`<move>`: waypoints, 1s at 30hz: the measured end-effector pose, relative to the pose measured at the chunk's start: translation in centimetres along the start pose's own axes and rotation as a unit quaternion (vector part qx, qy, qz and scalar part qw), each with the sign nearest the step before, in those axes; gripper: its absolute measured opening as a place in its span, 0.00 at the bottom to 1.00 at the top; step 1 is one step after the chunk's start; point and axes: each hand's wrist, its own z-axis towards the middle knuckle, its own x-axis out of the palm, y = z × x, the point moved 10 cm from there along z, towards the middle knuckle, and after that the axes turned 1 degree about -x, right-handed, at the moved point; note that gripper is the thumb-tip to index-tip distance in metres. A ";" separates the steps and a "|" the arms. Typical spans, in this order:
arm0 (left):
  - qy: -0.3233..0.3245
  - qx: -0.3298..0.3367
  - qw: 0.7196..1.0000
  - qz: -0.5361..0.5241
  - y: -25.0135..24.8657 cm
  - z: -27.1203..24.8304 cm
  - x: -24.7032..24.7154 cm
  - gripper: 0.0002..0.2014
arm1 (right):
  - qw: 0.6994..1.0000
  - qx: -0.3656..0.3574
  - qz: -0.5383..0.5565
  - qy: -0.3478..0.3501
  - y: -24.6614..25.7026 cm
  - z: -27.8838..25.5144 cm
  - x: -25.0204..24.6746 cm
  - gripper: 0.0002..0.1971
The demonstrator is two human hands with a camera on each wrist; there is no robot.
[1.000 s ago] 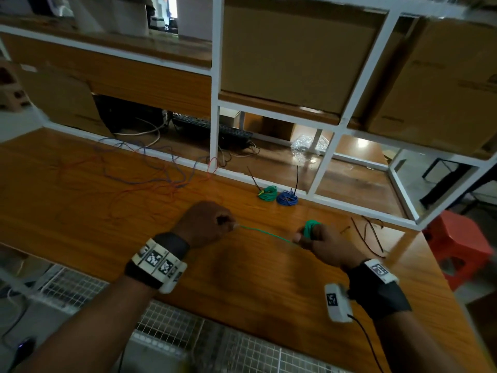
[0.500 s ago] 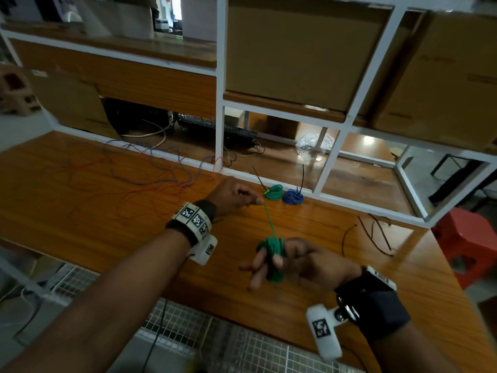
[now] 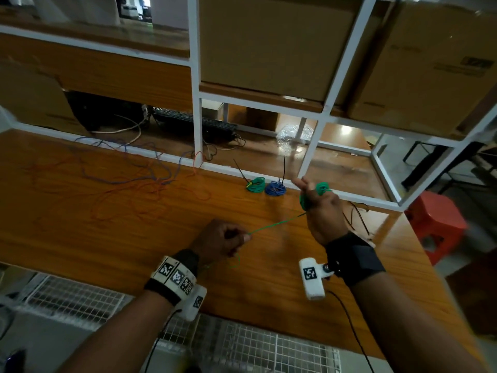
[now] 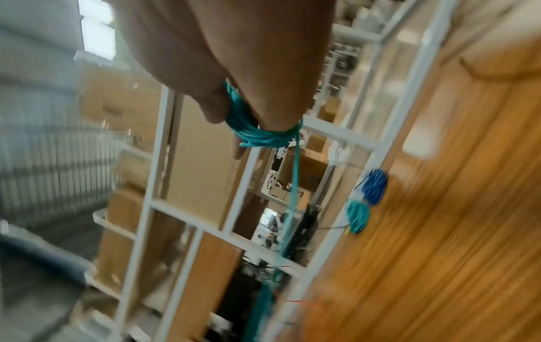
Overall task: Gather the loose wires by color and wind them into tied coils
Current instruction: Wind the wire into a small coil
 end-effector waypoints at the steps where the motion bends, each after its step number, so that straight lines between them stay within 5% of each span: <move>1: 0.004 0.012 0.999 0.029 -0.5 0.1 -0.3 0.07 | 0.995 -0.009 -0.097 -0.004 -0.8 0.0 -0.3 0.16; 3: 0.005 0.030 0.995 0.097 -1.2 0.3 -1.3 0.08 | 0.962 0.006 -0.271 0.038 -3.1 0.0 0.1 0.10; 6: -0.009 0.057 0.972 0.227 -2.9 0.3 -3.6 0.08 | 0.854 0.062 -0.489 0.165 -6.9 -0.8 1.7 0.14; 8: -0.013 0.101 0.938 0.332 -4.8 0.0 -4.6 0.08 | 0.791 0.085 -0.555 0.243 -7.4 -2.5 2.7 0.19; 11: -0.024 0.183 0.890 0.417 -7.9 -0.4 -5.1 0.10 | 0.757 0.142 -0.532 0.351 -7.0 -6.2 4.6 0.20; 16: -0.012 0.258 0.885 0.388 -10.6 1.1 -4.6 0.08 | 0.770 0.201 -0.298 0.527 -6.2 -11.9 9.5 0.24; 20: 0.007 0.156 0.959 0.237 -8.3 3.1 -3.3 0.05 | 0.791 0.241 0.077 0.557 -2.0 -13.1 12.8 0.20; 22: 0.018 0.142 0.977 0.156 -7.5 3.1 -2.1 0.08 | 0.780 0.232 0.238 0.530 0.8 -11.4 13.1 0.19; 26: 0.078 0.116 0.986 0.096 -5.1 2.6 1.3 0.11 | 0.853 0.150 0.317 0.386 3.3 -5.8 10.6 0.22; 30: 0.048 0.084 0.989 0.115 -3.4 2.3 2.5 0.14 | 0.897 0.137 0.365 0.210 2.2 -2.6 7.3 0.23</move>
